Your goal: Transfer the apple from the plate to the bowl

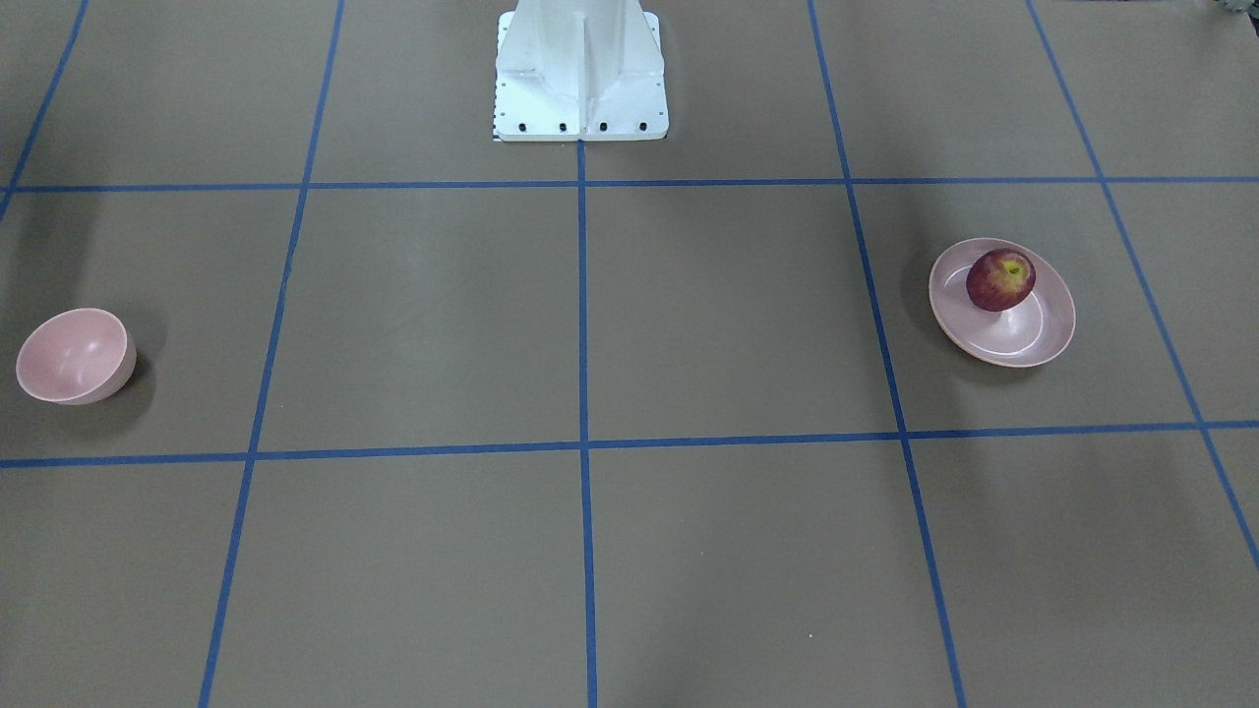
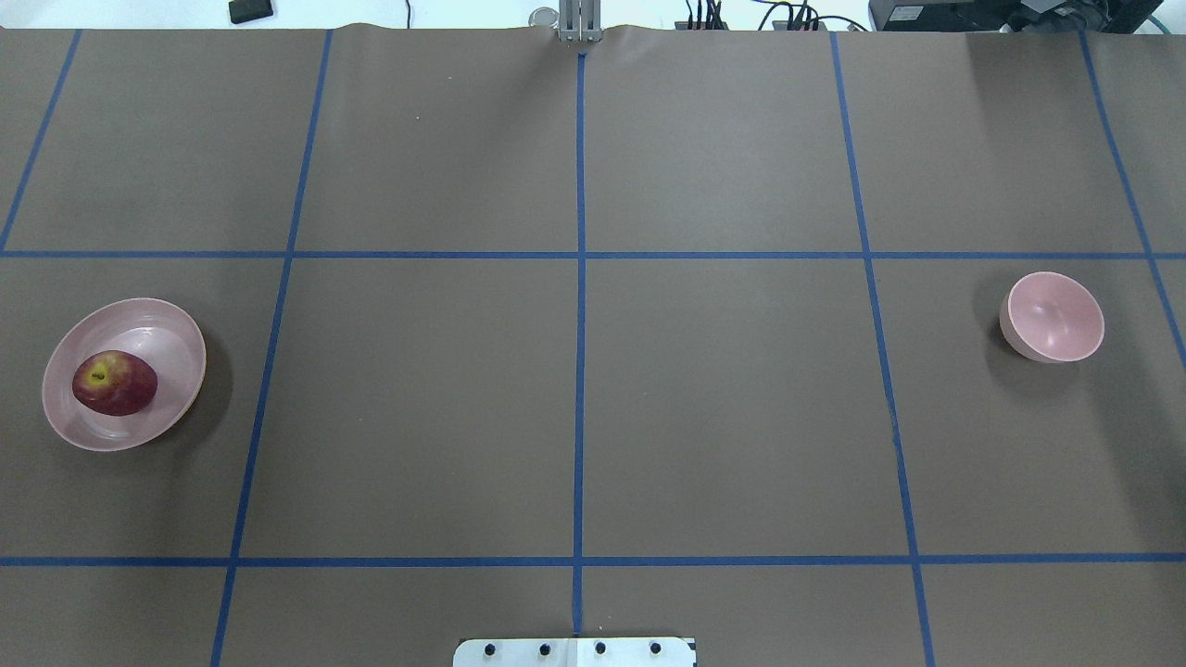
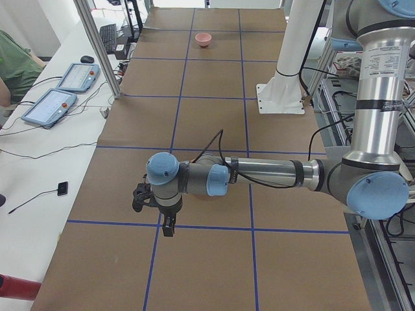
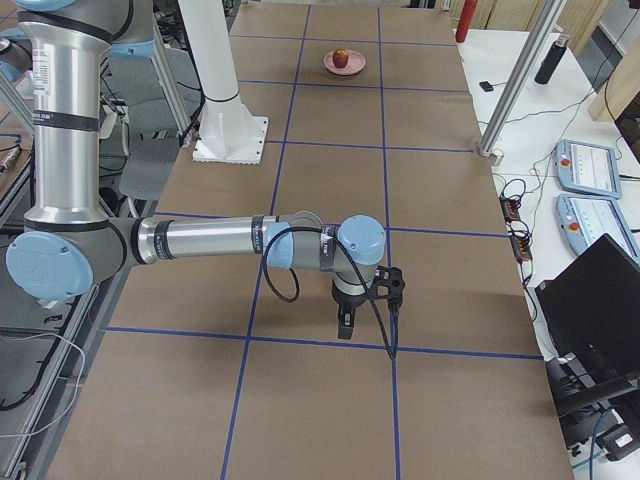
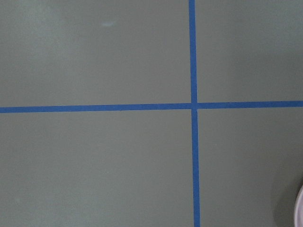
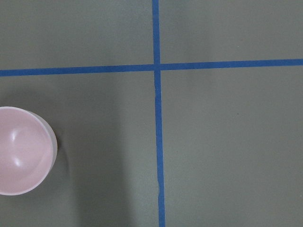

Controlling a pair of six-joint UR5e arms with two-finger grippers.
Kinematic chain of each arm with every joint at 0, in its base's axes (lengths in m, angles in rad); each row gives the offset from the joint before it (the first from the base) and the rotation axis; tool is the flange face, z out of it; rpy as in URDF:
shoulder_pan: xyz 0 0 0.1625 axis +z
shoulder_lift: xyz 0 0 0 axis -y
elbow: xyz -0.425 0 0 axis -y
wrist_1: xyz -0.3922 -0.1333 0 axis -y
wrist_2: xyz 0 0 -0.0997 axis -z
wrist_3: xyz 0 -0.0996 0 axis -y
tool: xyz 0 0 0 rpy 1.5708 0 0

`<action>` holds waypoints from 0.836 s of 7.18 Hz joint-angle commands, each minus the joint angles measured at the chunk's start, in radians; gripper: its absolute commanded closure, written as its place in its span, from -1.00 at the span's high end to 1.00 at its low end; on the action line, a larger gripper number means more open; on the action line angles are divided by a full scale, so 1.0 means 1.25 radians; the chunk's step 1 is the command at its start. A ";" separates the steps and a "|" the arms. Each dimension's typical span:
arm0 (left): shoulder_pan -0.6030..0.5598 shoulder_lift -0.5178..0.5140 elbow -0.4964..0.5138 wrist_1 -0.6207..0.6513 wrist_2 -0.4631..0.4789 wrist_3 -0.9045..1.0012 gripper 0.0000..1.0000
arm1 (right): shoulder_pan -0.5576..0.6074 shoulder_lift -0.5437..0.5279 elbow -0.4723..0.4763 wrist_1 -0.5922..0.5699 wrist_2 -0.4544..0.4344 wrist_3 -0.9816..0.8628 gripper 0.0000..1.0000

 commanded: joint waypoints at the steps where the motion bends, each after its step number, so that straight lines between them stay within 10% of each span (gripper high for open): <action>1: 0.000 0.000 0.002 -0.001 0.000 0.003 0.98 | 0.000 0.003 0.003 0.001 -0.001 0.001 1.00; 6: -0.001 0.000 -0.007 -0.003 -0.001 0.010 0.98 | 0.000 0.001 -0.001 0.009 -0.004 -0.003 1.00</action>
